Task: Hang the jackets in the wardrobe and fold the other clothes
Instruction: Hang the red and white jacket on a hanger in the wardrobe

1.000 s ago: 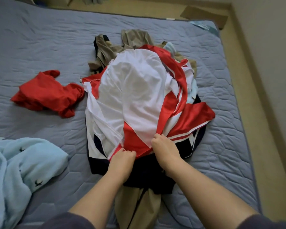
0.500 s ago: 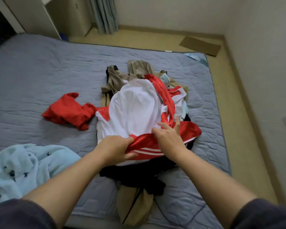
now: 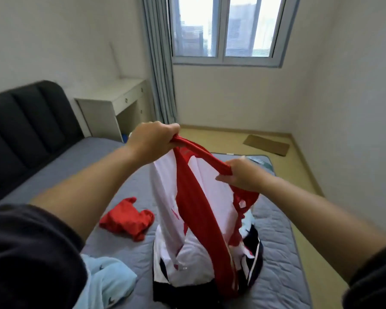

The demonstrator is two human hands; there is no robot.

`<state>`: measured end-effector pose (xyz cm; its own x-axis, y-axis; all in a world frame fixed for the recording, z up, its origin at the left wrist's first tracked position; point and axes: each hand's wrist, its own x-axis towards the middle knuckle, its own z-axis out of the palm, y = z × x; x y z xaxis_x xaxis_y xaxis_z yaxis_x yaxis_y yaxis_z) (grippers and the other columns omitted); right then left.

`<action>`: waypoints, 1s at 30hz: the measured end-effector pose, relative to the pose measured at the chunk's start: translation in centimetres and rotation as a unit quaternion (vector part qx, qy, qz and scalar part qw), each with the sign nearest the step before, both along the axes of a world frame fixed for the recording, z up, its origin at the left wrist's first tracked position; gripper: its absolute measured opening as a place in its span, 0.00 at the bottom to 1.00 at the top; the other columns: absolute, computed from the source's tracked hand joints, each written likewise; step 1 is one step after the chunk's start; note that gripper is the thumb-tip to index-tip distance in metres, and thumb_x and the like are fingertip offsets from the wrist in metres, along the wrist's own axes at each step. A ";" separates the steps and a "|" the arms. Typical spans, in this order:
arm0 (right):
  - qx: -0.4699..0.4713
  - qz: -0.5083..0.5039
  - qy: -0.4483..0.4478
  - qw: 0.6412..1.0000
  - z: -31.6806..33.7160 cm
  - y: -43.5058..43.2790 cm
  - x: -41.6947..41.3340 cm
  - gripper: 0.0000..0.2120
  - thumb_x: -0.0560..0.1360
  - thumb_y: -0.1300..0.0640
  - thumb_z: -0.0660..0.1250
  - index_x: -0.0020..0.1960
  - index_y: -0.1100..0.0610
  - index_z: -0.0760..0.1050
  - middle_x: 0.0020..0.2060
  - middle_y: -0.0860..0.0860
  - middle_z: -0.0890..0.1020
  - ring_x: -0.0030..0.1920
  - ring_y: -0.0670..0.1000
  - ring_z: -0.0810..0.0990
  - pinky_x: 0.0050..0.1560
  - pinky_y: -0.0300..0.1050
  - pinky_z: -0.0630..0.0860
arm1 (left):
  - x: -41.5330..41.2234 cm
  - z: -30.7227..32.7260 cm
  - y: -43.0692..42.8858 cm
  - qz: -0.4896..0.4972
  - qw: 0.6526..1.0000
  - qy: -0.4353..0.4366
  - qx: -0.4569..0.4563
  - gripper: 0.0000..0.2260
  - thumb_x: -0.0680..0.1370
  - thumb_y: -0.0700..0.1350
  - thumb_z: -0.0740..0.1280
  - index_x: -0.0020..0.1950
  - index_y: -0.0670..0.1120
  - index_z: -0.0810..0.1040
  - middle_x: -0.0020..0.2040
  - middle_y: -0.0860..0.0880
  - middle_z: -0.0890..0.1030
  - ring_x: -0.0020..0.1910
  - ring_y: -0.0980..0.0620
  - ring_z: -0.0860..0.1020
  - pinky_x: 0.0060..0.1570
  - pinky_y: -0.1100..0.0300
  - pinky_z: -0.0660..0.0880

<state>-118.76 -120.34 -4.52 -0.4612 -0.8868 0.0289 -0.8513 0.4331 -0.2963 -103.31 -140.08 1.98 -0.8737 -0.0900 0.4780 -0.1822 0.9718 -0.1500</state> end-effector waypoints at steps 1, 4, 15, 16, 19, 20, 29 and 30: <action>-0.003 -0.013 0.005 1.000 2.0 -0.1 0.0 0.12 0.75 0.48 0.68 0.37 0.51 0.70 0.31 0.48 0.75 0.34 0.52 0.75 0.38 0.44 0.72 | 0.6 2.2 -0.2 -0.005 1.000 0.005 -0.014 0.19 0.74 0.62 0.61 0.44 0.44 0.73 0.30 0.51 0.71 0.27 0.46 0.73 0.28 0.61 0.61; 0.006 -0.047 0.060 0.997 7.3 -0.4 0.3 0.12 0.72 0.49 0.71 0.42 0.59 0.77 0.32 0.52 0.76 0.35 0.55 0.75 0.38 0.43 0.71 | 2.2 7.7 -0.9 0.000 0.999 0.034 -0.042 0.19 0.74 0.62 0.62 0.43 0.45 0.72 0.30 0.51 0.69 0.28 0.46 0.69 0.30 0.60 0.62; -0.250 -0.210 -0.035 0.945 13.2 2.1 0.4 0.09 0.78 0.66 0.57 0.47 0.61 0.76 0.43 0.59 0.78 0.45 0.57 0.75 0.41 0.44 0.65 | 7.6 13.0 -3.5 0.121 0.991 0.021 0.047 0.14 0.77 0.59 0.63 0.37 0.53 0.67 0.32 0.53 0.70 0.34 0.47 0.71 0.36 0.57 0.66; -0.281 -0.188 -0.056 0.940 13.3 1.9 1.0 0.09 0.77 0.67 0.57 0.46 0.61 0.75 0.41 0.58 0.77 0.44 0.55 0.74 0.40 0.43 0.64 | 8.0 12.9 -3.5 0.125 0.991 0.029 0.050 0.13 0.77 0.58 0.63 0.38 0.52 0.69 0.33 0.52 0.72 0.34 0.48 0.72 0.36 0.57 0.67; -0.315 -0.085 -0.064 0.943 14.4 2.1 2.9 0.08 0.79 0.60 0.61 0.47 0.59 0.77 0.39 0.52 0.78 0.40 0.51 0.74 0.39 0.42 0.66 | 9.2 12.2 -3.8 0.136 0.991 0.012 -0.004 0.13 0.78 0.58 0.61 0.45 0.49 0.74 0.41 0.48 0.79 0.37 0.46 0.75 0.37 0.57 0.69; -0.275 -0.043 -0.049 0.959 14.8 2.6 3.3 0.08 0.79 0.54 0.64 0.47 0.57 0.78 0.38 0.50 0.79 0.38 0.49 0.76 0.40 0.42 0.69 | 9.6 11.9 -4.0 0.139 0.990 -0.007 -0.028 0.13 0.78 0.58 0.61 0.48 0.49 0.75 0.43 0.47 0.80 0.39 0.45 0.77 0.38 0.56 0.70; 0.076 -0.084 0.124 0.986 15.2 4.4 2.1 0.13 0.77 0.50 0.65 0.49 0.61 0.78 0.38 0.53 0.74 0.41 0.54 0.72 0.40 0.41 0.66 | 11.3 11.7 -4.2 0.173 0.984 -0.051 0.002 0.14 0.77 0.62 0.60 0.45 0.53 0.75 0.38 0.52 0.76 0.37 0.49 0.76 0.36 0.59 0.68; 0.084 -0.096 0.133 0.983 15.4 4.3 2.1 0.14 0.78 0.50 0.63 0.52 0.60 0.78 0.41 0.54 0.76 0.43 0.55 0.74 0.43 0.43 0.68 | 11.2 11.7 -3.7 0.180 0.981 -0.068 0.031 0.14 0.78 0.61 0.60 0.40 0.53 0.74 0.38 0.53 0.76 0.36 0.50 0.75 0.36 0.59 0.68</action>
